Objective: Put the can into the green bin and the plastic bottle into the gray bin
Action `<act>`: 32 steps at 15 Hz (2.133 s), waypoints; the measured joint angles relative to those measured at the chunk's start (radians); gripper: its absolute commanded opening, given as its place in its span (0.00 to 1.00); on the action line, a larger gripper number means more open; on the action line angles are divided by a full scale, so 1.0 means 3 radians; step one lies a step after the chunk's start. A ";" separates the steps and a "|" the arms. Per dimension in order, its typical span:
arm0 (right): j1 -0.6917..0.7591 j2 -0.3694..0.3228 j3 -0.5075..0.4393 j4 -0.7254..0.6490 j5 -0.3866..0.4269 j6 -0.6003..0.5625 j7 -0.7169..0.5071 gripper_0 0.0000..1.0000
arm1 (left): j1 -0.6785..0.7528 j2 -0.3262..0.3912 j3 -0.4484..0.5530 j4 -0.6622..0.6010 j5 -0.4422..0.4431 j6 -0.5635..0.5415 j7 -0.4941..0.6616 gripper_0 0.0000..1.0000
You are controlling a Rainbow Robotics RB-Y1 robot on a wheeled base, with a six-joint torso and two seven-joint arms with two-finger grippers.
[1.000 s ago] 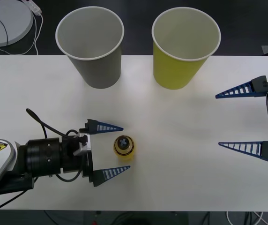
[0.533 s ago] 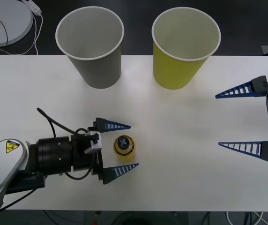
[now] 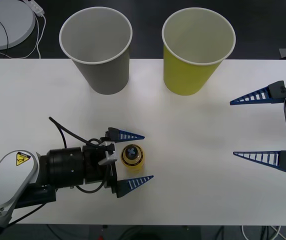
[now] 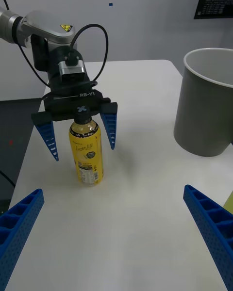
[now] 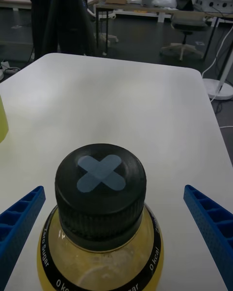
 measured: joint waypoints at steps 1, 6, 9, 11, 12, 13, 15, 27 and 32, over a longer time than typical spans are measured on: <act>0.0000 0.0000 0.0000 0.0000 0.0000 0.0000 0.0000 1.00 | 0.0000 0.0000 0.0000 0.0000 -0.0005 0.0002 0.0009 1.00; 0.0000 0.0000 0.0000 0.0000 0.0000 0.0000 0.0000 1.00 | 0.0001 0.0000 0.0000 0.0000 -0.0012 0.0017 0.0031 1.00; 0.0000 0.0000 0.0000 0.0000 0.0000 0.0000 0.0000 1.00 | 0.0000 0.0000 0.0000 0.0000 -0.0035 0.0032 0.0025 0.05; 0.0000 0.0000 0.0000 0.0000 0.0000 0.0000 0.0000 1.00 | 0.0000 0.0000 0.0000 0.0000 -0.0039 0.0061 0.0009 0.00; 0.0000 0.0000 0.0000 0.0000 0.0000 0.0000 0.0000 1.00 | 0.0001 0.0001 0.0000 0.0000 -0.0041 0.0072 0.0007 0.00; 0.0000 0.0000 0.0000 0.0000 0.0000 0.0000 0.0000 1.00 | 0.0002 0.0003 0.0000 0.0001 -0.0041 0.0073 0.0007 0.00; 0.0000 0.0000 0.0000 0.0000 0.0000 0.0000 0.0000 1.00 | 0.0003 0.0004 0.0000 0.0001 -0.0041 0.0073 0.0015 0.00; 0.0000 0.0000 0.0000 0.0000 0.0000 0.0000 0.0000 1.00 | -0.0008 0.0081 0.0000 -0.0156 0.0046 0.0184 0.0115 0.00; 0.0000 0.0000 0.0000 0.0000 0.0000 0.0000 0.0000 1.00 | -0.0006 0.0235 0.0003 -0.0445 -0.0018 0.0332 0.0498 0.00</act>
